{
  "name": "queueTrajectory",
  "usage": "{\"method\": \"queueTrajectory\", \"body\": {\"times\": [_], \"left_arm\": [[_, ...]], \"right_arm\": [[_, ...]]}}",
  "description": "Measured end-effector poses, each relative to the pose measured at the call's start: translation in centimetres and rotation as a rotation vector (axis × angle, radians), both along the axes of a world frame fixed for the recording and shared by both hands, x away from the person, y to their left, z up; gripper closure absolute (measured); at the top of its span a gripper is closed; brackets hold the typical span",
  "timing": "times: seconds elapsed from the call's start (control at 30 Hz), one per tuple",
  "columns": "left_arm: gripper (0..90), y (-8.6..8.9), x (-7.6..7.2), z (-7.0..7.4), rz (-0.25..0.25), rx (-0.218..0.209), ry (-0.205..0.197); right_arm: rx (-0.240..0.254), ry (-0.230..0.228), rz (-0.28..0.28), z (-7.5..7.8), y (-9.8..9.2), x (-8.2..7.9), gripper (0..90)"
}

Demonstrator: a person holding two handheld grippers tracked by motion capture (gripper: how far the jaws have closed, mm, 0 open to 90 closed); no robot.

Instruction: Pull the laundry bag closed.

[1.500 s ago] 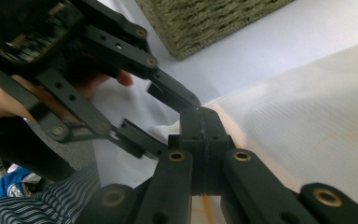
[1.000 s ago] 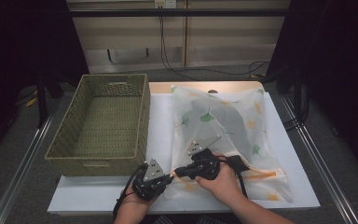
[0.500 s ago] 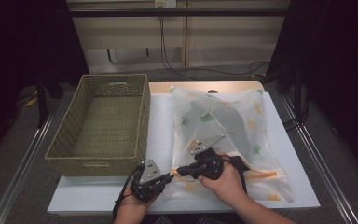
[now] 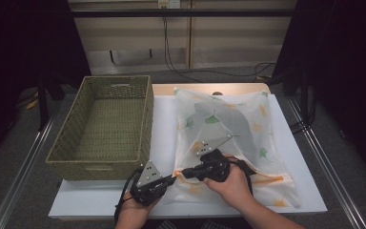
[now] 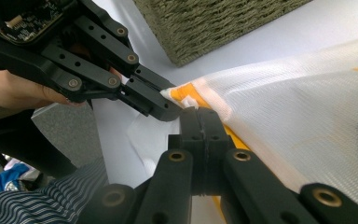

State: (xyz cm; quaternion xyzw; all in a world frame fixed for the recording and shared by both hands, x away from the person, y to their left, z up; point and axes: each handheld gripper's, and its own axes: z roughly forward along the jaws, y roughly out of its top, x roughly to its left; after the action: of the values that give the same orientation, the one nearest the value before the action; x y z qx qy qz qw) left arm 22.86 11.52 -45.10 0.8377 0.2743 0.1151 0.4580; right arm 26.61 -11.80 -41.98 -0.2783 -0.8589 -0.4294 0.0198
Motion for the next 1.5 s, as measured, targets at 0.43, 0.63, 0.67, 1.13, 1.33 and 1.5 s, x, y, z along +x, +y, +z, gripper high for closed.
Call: {"method": "queueTrajectory", "body": {"times": [0.43,0.63,0.67,1.13,1.33,1.5], "left_arm": [[89.8,-0.5,-0.4,-0.1,-0.009,0.035,-0.023],[89.8,-0.4,-0.4,0.0,-0.024,0.059,-0.041],[89.8,-0.5,-0.4,-0.1,-0.019,0.039,-0.034],[89.8,-0.6,-0.5,-0.1,-0.025,0.082,-0.036],[89.8,-0.7,-0.6,-0.2,-0.039,0.097,-0.048],[89.8,-0.7,-0.6,-0.2,-0.037,0.093,-0.046]], "right_arm": [[-0.003,-0.009,0.000,-0.3,1.0,0.2,90.0],[-0.009,0.001,0.004,-0.7,1.5,0.4,90.0],[-0.002,0.011,-0.002,-0.7,1.4,0.4,90.0],[0.053,0.004,-0.016,-0.3,0.8,0.4,90.0],[0.048,0.015,-0.020,-0.6,1.1,0.6,90.0],[0.053,0.021,-0.018,-0.8,1.3,0.8,90.0]]}}
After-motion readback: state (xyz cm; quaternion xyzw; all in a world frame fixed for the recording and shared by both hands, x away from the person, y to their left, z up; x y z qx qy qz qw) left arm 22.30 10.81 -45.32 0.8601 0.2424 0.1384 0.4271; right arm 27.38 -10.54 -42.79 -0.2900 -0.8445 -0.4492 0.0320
